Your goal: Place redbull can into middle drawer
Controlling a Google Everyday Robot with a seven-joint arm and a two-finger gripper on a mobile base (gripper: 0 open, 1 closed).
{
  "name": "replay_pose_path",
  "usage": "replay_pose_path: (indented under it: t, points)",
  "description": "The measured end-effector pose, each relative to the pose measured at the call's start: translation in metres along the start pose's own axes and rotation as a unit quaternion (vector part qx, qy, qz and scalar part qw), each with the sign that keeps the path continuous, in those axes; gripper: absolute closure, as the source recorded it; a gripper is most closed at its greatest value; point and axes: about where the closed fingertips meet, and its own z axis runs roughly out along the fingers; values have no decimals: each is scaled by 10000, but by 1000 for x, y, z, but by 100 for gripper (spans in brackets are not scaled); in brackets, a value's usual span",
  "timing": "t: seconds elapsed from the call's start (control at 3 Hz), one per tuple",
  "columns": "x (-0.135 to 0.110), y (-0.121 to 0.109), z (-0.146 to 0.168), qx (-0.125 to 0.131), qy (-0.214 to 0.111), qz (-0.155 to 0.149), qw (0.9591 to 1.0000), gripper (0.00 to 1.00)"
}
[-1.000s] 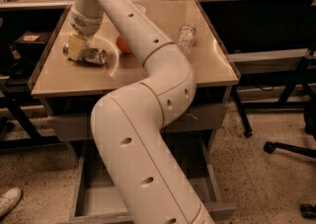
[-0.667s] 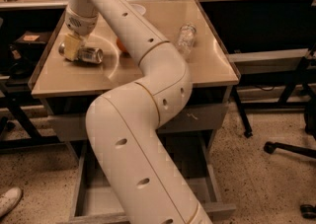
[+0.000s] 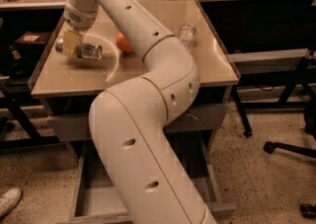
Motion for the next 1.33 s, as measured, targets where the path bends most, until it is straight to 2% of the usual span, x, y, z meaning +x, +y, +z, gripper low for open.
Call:
replay_pose_path:
  t: [0.33,0.67,1.0,1.33]
  points:
    - [0,24,-29,113,-74,-189,9997,100]
    - [8,37,-14,-23,90,-211,9997,100]
    - [9,41,-23,81,22,-132,9999,100]
    - [12,59,-46,266,-142,64,9995,100]
